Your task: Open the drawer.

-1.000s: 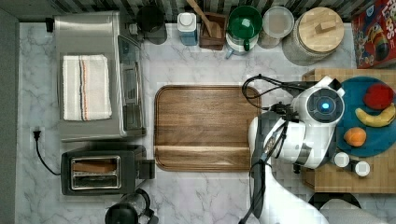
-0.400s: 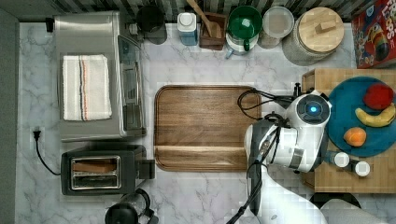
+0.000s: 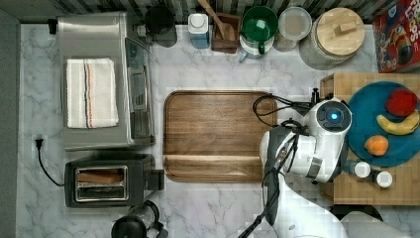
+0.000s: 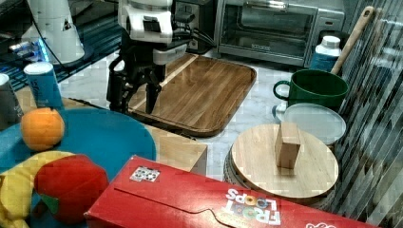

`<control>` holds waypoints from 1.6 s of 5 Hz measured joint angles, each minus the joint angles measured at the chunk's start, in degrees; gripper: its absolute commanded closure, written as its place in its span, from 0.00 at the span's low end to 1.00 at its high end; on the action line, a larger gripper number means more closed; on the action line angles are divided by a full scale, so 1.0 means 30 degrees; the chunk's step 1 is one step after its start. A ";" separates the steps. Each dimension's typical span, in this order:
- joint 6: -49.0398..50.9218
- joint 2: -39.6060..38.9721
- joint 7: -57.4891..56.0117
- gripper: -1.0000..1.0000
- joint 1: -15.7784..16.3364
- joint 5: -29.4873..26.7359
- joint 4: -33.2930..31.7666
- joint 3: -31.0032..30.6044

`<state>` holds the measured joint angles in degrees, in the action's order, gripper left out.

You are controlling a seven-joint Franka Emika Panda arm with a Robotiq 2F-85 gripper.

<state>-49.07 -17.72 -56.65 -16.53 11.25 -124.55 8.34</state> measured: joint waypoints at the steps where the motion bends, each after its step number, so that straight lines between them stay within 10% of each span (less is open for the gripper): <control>1: -0.0196 -0.0312 0.0466 0.00 -0.0103 -0.0443 0.0187 -0.0002; 8: 0.0550 0.0280 0.4318 0.00 0.1084 -0.2331 -0.0746 -0.4254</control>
<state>-47.42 -16.88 -43.70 -13.28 4.25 -126.79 -4.42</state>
